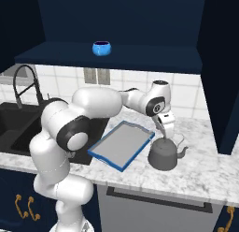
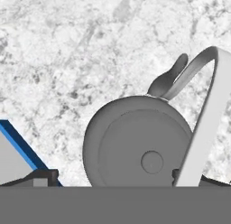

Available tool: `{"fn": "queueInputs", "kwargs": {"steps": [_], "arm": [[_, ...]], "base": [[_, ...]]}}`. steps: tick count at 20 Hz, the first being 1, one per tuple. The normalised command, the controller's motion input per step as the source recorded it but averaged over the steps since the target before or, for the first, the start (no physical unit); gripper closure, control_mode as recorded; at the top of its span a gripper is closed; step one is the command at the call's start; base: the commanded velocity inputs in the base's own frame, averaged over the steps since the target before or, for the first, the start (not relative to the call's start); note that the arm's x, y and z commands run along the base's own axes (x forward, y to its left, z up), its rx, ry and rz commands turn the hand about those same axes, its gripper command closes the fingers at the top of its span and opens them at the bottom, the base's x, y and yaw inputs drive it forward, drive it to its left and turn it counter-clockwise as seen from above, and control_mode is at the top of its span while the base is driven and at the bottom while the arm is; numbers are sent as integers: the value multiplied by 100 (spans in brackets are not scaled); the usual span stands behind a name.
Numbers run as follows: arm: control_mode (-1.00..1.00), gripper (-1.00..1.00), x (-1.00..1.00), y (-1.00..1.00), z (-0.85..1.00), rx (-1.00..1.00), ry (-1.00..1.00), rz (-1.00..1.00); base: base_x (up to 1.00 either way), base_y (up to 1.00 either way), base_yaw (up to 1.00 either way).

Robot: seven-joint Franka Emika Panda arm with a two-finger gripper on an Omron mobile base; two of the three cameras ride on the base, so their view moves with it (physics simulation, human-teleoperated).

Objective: Pick the kettle from the counter and place it on the tray. Then pick the mug from the cabinet and place it on the tray. Then close the cabinet doors.

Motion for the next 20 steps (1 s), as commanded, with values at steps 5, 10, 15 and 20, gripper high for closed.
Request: {"fn": "queueInputs", "kwargs": {"steps": [5, 10, 15, 20], "arm": [[-100, -100, 13, -6, -22, 0, 0, 0], [-100, 100, -18, 0, -34, 0, 0, 0], [-100, 100, -39, 0, -44, 0, 0, 0], [-100, 100, -51, 6, -10, -2, -21, 0]], "base": [[0, 0, 0], [0, 0, 0], [0, 0, 0], [0, 0, 0]]}}
